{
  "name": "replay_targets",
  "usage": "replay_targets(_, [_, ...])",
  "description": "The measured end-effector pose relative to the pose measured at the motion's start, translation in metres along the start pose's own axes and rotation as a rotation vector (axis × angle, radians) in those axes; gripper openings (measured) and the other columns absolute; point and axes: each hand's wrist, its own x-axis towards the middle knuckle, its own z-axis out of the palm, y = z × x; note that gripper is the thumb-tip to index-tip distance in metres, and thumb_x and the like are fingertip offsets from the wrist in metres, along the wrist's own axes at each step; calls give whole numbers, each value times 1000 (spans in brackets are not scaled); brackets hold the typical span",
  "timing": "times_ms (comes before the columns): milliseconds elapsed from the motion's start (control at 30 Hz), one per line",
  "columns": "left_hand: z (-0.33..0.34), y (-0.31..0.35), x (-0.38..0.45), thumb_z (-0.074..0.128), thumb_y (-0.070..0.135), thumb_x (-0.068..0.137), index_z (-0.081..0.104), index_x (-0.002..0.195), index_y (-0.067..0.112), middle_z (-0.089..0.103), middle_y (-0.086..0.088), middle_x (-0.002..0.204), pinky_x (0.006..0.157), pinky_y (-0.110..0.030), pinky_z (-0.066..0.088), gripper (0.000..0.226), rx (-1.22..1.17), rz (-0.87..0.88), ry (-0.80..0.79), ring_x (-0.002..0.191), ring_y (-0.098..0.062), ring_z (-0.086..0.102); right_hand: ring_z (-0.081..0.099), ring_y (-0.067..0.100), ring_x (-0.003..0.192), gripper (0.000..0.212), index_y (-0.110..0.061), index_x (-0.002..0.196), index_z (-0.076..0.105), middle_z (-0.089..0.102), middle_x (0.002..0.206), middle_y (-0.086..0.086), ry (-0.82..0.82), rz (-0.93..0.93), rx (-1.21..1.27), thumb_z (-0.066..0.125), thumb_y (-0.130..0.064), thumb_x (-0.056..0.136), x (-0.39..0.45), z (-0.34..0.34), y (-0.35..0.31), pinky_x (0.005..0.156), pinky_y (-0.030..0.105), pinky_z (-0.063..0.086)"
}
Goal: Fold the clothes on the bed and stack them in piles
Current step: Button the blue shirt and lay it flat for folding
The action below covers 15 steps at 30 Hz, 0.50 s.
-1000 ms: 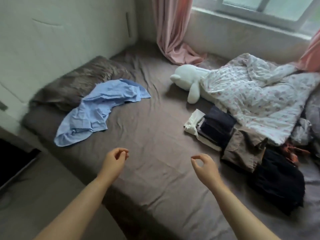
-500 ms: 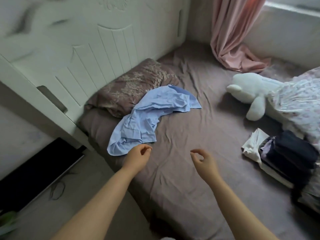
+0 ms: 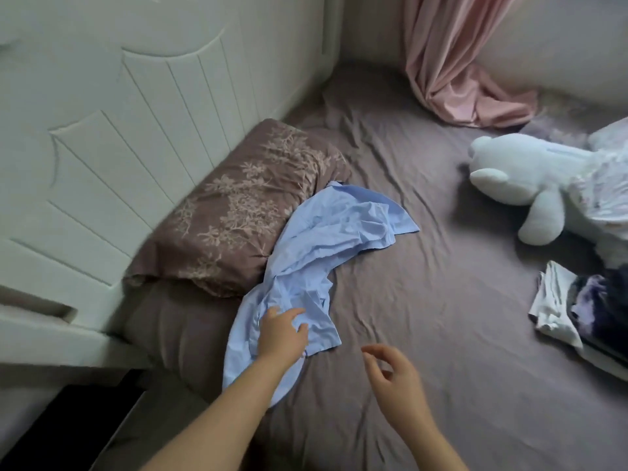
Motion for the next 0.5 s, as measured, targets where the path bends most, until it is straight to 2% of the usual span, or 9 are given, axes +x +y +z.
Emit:
replay_targets(100, [-3, -1, 95, 49, 25, 97, 55, 130, 37, -6, -8, 160, 117, -39, 19, 36, 264, 65, -129, 147, -27, -4, 59, -6, 91, 20, -27, 82, 70, 69, 91, -8, 141, 114, 52, 66, -8, 86, 13, 42, -3, 71, 6, 46])
replay_targets(167, [1, -3, 139, 47, 22, 97, 48, 137, 36, -11, -5, 160, 117, -38, 19, 42, 373, 17, -231, 147, -27, -5, 60, -5, 90, 32, -35, 71, 72, 69, 84, -13, 211, 179, 70, 68, -5, 84, 17, 70, 2, 68, 7, 47])
replay_targets(200, [3, -4, 154, 46, 22, 97, 46, 139, 31, -2, -5, 161, 116, -39, 22, 43, 410, 4, -269, 147, -28, 3, 61, -5, 90, 34, -37, 72, 72, 68, 86, -18, 224, 199, 80, 69, -5, 82, 18, 83, 0, 68, 8, 47])
replay_targets(233, [4, -5, 163, 45, 24, 97, 47, 138, 23, 15, -6, 158, 114, -39, 26, 41, 431, 2, -290, 144, -29, 17, 61, -5, 91, 39, -44, 76, 70, 66, 88, -23, 229, 218, 94, 69, -5, 82, 19, 94, -4, 68, 9, 48])
replay_targets(300, [3, -7, 161, 46, 25, 97, 58, 124, 17, 50, -6, 136, 108, -37, 31, 30, 392, 76, -206, 126, -28, 46, 61, -6, 90, 36, -39, 70, 71, 65, 89, -26, 236, 255, 123, 69, -6, 83, 22, 107, -10, 66, 8, 47])
replay_targets(333, [4, -8, 149, 48, 24, 96, 64, 109, 18, 60, -4, 121, 102, -33, 33, 22, 306, 148, -150, 114, -27, 55, 61, -6, 87, 34, -36, 68, 70, 66, 87, -25, 233, 276, 126, 68, -7, 85, 26, 110, -15, 66, 7, 46])
replay_targets(367, [2, -8, 133, 52, 23, 94, 66, 91, 20, 64, -2, 103, 91, -30, 37, 15, 184, 222, -125, 100, -25, 60, 63, -4, 83, 26, -33, 73, 68, 67, 85, -24, 238, 274, 144, 68, -10, 87, 31, 110, -23, 68, 7, 46])
replay_targets(433, [-2, -4, 93, 60, 25, 87, 54, 65, 24, 58, 5, 76, 70, -25, 38, 23, -30, 327, -252, 80, -19, 60, 64, 2, 78, 8, -23, 82, 68, 71, 77, -16, 244, 332, 270, 70, -30, 85, 44, 105, -40, 75, 16, 50])
replay_targets(500, [-4, -1, 58, 62, 35, 80, 56, 65, 25, 59, 6, 73, 69, -24, 44, 20, -136, 425, -455, 77, -13, 61, 66, 9, 85, 36, -20, 91, 68, 72, 82, -9, 232, 432, 406, 71, -53, 76, 64, 94, -49, 83, 29, 52])
